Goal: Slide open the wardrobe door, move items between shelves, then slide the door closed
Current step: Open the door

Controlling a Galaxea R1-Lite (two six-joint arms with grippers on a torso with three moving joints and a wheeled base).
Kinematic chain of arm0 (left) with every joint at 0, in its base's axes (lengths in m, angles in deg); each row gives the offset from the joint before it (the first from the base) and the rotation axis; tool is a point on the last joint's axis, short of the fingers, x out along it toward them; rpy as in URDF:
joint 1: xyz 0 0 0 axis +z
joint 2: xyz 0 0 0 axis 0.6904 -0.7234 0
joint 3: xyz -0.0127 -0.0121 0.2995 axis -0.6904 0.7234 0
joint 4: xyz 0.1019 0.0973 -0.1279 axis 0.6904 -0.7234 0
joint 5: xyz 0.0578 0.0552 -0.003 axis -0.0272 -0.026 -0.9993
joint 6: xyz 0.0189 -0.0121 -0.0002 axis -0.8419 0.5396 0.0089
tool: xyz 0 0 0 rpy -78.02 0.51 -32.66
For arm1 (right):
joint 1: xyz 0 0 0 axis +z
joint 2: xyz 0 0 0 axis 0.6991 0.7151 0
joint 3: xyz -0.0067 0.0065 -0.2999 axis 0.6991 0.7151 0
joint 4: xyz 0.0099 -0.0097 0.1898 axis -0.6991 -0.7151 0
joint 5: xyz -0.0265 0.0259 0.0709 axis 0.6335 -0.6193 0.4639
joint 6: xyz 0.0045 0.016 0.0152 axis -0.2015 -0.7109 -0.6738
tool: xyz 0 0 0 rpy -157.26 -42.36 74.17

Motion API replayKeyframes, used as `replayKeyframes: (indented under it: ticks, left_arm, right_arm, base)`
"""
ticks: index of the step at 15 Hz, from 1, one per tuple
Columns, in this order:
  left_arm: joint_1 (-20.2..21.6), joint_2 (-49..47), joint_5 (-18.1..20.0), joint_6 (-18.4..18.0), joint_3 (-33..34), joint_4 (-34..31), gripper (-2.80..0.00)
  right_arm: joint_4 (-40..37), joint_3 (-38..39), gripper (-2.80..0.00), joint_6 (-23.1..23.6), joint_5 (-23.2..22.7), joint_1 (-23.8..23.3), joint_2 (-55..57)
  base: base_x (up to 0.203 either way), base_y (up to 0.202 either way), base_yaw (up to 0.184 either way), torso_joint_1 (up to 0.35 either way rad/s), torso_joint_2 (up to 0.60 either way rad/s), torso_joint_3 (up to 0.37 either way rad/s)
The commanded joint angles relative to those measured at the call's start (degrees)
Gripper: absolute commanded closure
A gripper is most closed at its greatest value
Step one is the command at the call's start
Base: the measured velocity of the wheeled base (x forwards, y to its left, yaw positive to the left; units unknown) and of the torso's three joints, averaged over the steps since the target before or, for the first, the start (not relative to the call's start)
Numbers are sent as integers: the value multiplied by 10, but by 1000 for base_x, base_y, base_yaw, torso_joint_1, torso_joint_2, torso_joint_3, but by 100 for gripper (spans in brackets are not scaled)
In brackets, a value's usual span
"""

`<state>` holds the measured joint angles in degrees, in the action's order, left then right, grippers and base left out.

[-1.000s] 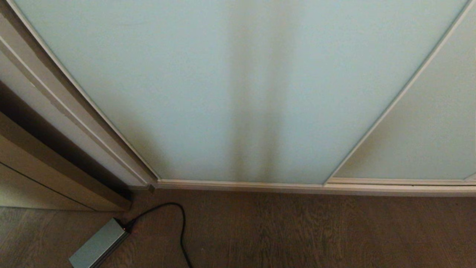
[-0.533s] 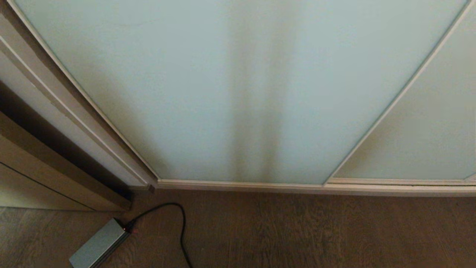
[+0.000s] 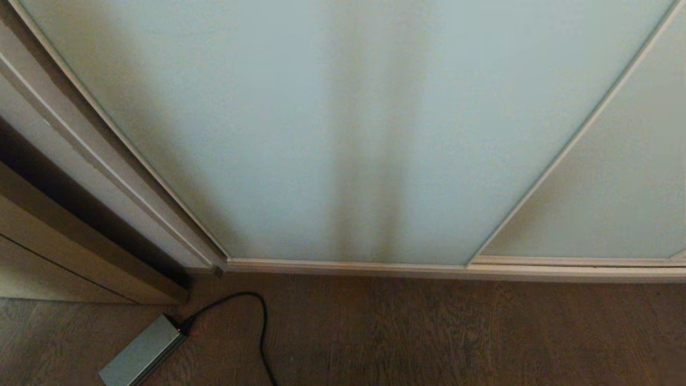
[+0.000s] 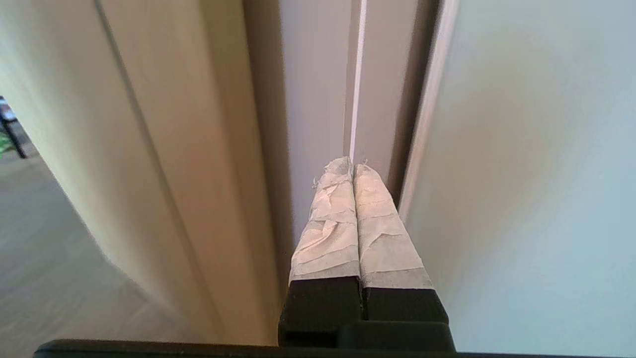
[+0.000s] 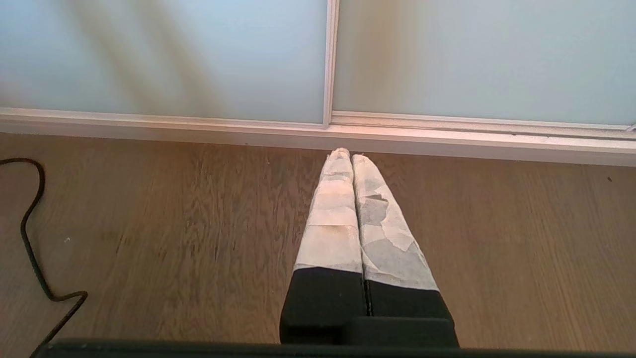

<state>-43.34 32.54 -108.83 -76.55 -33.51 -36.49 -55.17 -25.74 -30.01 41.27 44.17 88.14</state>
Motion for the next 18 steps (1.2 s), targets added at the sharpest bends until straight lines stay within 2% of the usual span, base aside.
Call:
replayKeyframes:
  ticks: [1,4,6,10,14,16,18]
  left_arm:
    - [11,-149,-20,-2,-73,91,0]
    - [24,-228,-33,-10,-155,160,0]
    - [30,-269,-33,-11,-192,171,0]
    - [68,-352,-30,-14,-288,175,0]
    - [71,-391,29,-11,-327,159,0]
    - [71,-400,74,-9,-338,155,0]
    - [71,-410,87,-9,-350,141,0]
  right_arm:
    - [0,0,0,0,0,0,1]
    - [0,0,0,0,0,0,1]
    - [0,1,0,0,0,0,1]
    - [0,0,0,0,0,0,1]
    - [0,0,0,0,0,0,1]
    - [0,0,0,0,0,0,1]
    - [0,0,0,0,0,0,1]
  base:
    - [0,0,0,0,0,0]
    - [0,0,0,0,0,0]
    - [0,0,0,0,0,0]
    - [0,0,0,0,0,0]
    - [0,0,0,0,0,0]
    - [0,0,0,0,0,0]
    - [0,0,0,0,0,0]
